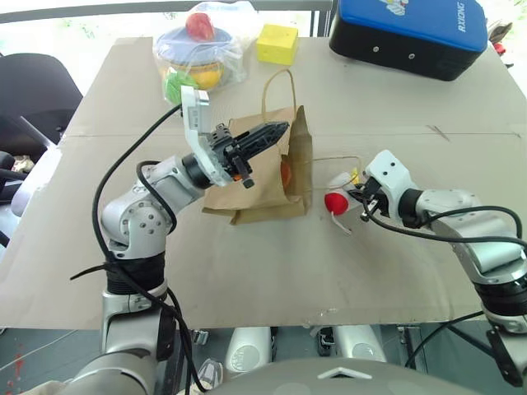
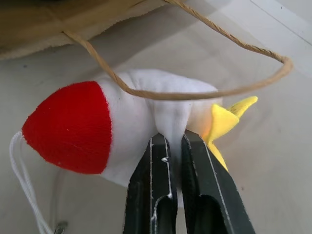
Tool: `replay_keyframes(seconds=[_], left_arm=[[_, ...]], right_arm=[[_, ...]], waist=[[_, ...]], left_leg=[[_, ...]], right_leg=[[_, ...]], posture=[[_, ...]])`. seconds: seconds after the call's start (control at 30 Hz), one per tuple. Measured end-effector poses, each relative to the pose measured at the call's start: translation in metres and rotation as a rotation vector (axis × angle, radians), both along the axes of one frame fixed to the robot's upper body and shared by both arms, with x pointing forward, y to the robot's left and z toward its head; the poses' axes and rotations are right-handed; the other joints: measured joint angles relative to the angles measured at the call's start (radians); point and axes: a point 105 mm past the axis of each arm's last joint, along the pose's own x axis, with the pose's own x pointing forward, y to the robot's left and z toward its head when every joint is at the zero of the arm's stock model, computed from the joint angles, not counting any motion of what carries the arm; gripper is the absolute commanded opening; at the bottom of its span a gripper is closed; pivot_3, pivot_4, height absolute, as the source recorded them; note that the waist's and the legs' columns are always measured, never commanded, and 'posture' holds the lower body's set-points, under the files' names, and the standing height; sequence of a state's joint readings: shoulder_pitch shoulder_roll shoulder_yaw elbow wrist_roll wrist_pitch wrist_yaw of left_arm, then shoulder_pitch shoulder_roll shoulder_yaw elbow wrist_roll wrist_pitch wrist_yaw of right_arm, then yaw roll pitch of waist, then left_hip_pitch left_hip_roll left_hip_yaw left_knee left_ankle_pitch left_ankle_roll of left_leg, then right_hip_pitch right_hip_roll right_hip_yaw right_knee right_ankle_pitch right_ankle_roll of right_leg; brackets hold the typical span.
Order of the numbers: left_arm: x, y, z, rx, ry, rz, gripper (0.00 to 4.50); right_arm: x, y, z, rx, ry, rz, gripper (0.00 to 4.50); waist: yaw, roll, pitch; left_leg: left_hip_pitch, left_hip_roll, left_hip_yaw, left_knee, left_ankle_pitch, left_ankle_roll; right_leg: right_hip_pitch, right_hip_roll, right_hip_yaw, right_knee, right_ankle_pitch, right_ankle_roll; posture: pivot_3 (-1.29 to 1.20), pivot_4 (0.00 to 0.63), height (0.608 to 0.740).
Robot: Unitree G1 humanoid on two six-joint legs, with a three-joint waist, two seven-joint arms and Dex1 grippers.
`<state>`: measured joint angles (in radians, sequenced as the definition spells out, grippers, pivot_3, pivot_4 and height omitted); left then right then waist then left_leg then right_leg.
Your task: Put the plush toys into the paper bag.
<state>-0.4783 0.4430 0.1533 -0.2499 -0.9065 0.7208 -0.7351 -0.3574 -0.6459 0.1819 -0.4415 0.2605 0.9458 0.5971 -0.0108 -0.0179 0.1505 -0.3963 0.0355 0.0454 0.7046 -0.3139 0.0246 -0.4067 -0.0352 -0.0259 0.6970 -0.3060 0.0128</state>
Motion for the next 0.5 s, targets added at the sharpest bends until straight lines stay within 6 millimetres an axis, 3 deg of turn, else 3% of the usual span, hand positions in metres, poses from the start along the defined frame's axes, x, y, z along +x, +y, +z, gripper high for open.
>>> replay_keyframes(seconds=[0.13, 0.23, 0.3, 0.4, 0.5], left_arm=[[-0.002, 0.002, -0.002, 0.004, 0.005, 0.012, 0.00], [-0.001, 0.005, -0.003, 0.002, 0.011, 0.023, 0.00], [-0.002, 0.007, -0.003, 0.002, 0.019, 0.024, 0.00], [-0.003, 0.007, -0.003, 0.011, 0.027, 0.010, 0.00], [-0.005, 0.009, -0.002, 0.007, 0.026, 0.000, 0.00]], right_arm=[[-0.019, -0.021, 0.007, 0.059, 0.039, 0.005, 0.06], [-0.043, -0.037, 0.028, 0.163, 0.087, 0.053, 0.06], [-0.057, -0.034, 0.063, 0.278, 0.036, 0.139, 0.06], [-0.049, -0.023, 0.104, 0.359, -0.109, 0.183, 0.06], [-0.041, -0.008, 0.115, 0.391, -0.153, 0.211, 0.06]], waist=[[0.013, 0.000, 0.000], [0.021, 0.000, 0.000], [0.013, 0.000, 0.000], [-0.004, 0.000, 0.000], [-0.003, 0.000, 0.000]], left_leg=[[-0.001, 0.000, 0.000, 0.000, 0.000, 0.000], [-0.001, 0.000, 0.000, 0.000, 0.000, 0.000], [0.000, 0.000, 0.000, 0.000, 0.000, 0.000], [0.001, 0.000, -0.001, -0.001, 0.000, 0.000], [0.002, 0.001, -0.001, -0.001, 0.000, 0.000]], right_leg=[[0.000, 0.000, -0.001, -0.001, 0.000, 0.000], [0.000, 0.000, -0.001, -0.001, 0.000, 0.000], [0.000, 0.001, 0.000, 0.000, 0.000, 0.000], [0.000, 0.001, 0.000, 0.000, 0.002, -0.002], [0.000, 0.002, 0.000, 0.001, 0.001, -0.002]], posture=[[0.00, 0.150, 0.729], [0.00, 0.150, 0.729], [0.00, 0.150, 0.729], [0.00, 0.150, 0.729], [0.00, 0.150, 0.729]])
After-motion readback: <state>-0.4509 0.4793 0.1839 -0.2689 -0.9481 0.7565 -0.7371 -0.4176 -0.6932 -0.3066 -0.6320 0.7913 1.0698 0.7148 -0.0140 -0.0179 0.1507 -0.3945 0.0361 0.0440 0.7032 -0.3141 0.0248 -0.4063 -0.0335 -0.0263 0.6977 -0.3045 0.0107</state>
